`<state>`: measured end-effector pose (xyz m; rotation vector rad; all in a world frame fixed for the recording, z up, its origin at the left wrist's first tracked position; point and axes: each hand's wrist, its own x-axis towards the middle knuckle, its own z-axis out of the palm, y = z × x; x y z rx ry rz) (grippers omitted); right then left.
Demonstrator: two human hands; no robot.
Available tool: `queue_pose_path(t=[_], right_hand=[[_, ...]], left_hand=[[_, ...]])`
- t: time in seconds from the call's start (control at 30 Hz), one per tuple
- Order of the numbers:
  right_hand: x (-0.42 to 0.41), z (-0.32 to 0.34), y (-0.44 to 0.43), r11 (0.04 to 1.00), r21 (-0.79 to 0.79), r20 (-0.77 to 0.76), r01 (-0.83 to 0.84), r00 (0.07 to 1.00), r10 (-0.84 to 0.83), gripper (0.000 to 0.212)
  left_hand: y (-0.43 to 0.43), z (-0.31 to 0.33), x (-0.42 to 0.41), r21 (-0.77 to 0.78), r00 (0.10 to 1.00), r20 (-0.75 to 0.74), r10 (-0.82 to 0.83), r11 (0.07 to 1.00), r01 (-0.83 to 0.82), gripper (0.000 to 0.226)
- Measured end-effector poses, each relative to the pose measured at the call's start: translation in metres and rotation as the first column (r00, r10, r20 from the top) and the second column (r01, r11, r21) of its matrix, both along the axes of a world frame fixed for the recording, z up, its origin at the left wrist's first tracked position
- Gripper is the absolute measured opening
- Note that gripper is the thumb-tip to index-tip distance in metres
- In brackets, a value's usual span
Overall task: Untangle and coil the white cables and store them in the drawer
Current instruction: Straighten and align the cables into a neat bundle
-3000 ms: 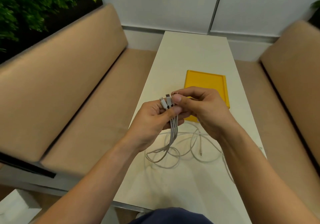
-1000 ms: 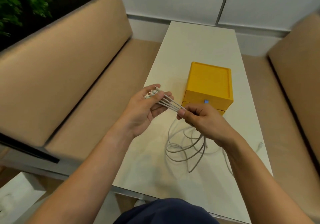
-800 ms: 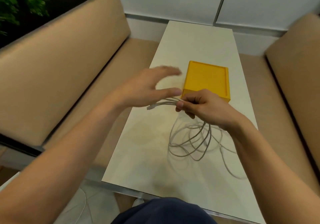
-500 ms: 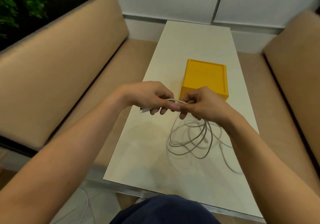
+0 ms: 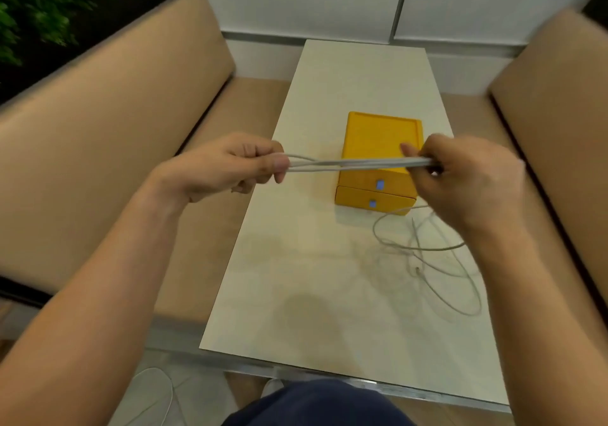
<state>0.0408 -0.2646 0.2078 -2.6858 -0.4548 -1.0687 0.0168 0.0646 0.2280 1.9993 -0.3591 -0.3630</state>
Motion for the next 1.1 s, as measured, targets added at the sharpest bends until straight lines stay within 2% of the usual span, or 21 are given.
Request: queue_pose_path(t=[0.07,0.13,0.23,0.3,0.37,0.43,0.47,0.5,0.53,0.57,0.63,0.7,0.77,0.8,0.83,0.87,0.9,0.93,0.97,1.07,1.1], right_hand=[[0.002,0.007,-0.007,0.996,0.071,0.068,0.045,0.996,-0.05,0.05],[0.01,-0.011,-0.014,0.999,-0.011,-0.134,0.044,0.99,-0.045,0.047],[0.012,-0.06,-0.027,0.982,-0.191,-0.396,-0.003,0.915,-0.075,0.033],[0.012,-0.079,-0.038,0.991,-0.131,-0.327,0.037,0.942,-0.079,0.043],[0.017,-0.077,-0.049,0.99,0.013,-0.267,0.141,0.954,-0.133,0.046],[0.025,-0.079,-0.059,0.992,0.035,-0.484,0.118,0.871,-0.087,0.042],[0.028,-0.081,-0.064,0.996,0.005,-0.646,0.088,0.761,-0.063,0.046],[0.031,-0.082,-0.07,0.997,-0.026,-0.733,0.079,0.677,-0.073,0.052],[0.034,-0.079,-0.074,0.994,-0.034,-0.741,0.101,0.665,-0.093,0.056],[0.037,-0.072,-0.078,0.99,-0.02,-0.674,0.14,0.729,-0.117,0.058],[0.044,-0.053,-0.088,0.971,0.017,-0.278,0.237,0.934,-0.223,0.056],[0.042,-0.038,-0.09,0.959,0.116,0.161,0.26,0.948,-0.276,0.05],[0.035,-0.042,-0.08,0.97,0.143,0.286,0.194,0.931,-0.229,0.043],[0.033,-0.053,-0.079,0.986,0.084,0.142,0.145,0.978,-0.156,0.038],[0.029,-0.067,-0.076,0.994,-0.019,-0.152,0.108,0.982,-0.11,0.032],[0.023,-0.083,-0.073,0.977,-0.197,-0.516,0.084,0.838,-0.176,0.032],[0.016,-0.095,-0.071,0.921,-0.388,-0.756,-0.015,0.576,-0.309,0.061],[0.009,-0.102,-0.069,0.862,-0.485,-0.831,-0.148,0.385,-0.401,0.096],[0.001,-0.101,-0.062,0.865,-0.451,-0.869,-0.218,0.329,-0.37,0.116],[-0.02,-0.081,-0.011,0.94,-0.077,-0.845,-0.331,0.522,0.114,0.109],[-0.028,-0.072,0.012,0.93,0.091,-0.807,-0.356,0.521,0.278,0.099]], left_hand=[[0.009,0.003,-0.002,-0.101,0.999,0.024,0.045,0.994,-0.042,0.036],[0.015,-0.003,-0.003,-0.074,0.997,-0.004,0.078,0.994,-0.078,0.037],[0.012,-0.026,-0.006,0.228,0.997,-0.032,0.075,0.972,-0.066,0.04],[0.007,-0.043,-0.01,0.317,0.998,-0.035,0.054,0.948,-0.04,0.034],[0.005,-0.05,-0.014,0.255,0.995,-0.057,0.084,0.965,-0.067,0.034],[0.007,-0.054,-0.018,0.227,0.993,-0.074,0.09,0.971,-0.071,0.032],[0.006,-0.057,-0.02,0.24,0.995,-0.063,0.073,0.969,-0.056,0.03],[0.002,-0.061,-0.022,0.262,0.998,-0.041,0.054,0.964,-0.042,0.028],[-0.003,-0.066,-0.025,0.277,0.999,-0.017,0.039,0.96,-0.033,0.026],[-0.009,-0.07,-0.027,0.274,0.999,0.002,0.035,0.961,-0.034,0.024],[-0.022,-0.076,-0.029,0.223,0.998,0.019,0.061,0.973,-0.064,0.024],[-0.029,-0.077,-0.03,0.155,0.994,0.023,0.103,0.982,-0.105,0.025],[-0.027,-0.081,-0.03,0.122,0.99,0.047,0.131,0.983,-0.135,0.025],[-0.023,-0.084,-0.031,0.126,0.988,0.059,0.142,0.981,-0.149,0.024],[-0.018,-0.087,-0.033,0.136,0.986,0.067,0.151,0.978,-0.159,0.024],[-0.014,-0.091,-0.034,0.152,0.986,0.07,0.151,0.975,-0.16,0.023],[-0.01,-0.095,-0.036,0.176,0.988,0.069,0.14,0.973,-0.15,0.023],[-0.008,-0.098,-0.038,0.207,0.991,0.069,0.117,0.97,-0.129,0.022],[-0.007,-0.101,-0.039,0.236,0.994,0.065,0.088,0.966,-0.101,0.022],[-0.011,-0.102,-0.042,0.274,0.998,0.068,0.018,0.961,-0.036,0.02],[-0.014,-0.101,-0.043,0.271,0.996,0.084,-0.002,0.962,-0.021,0.019]])
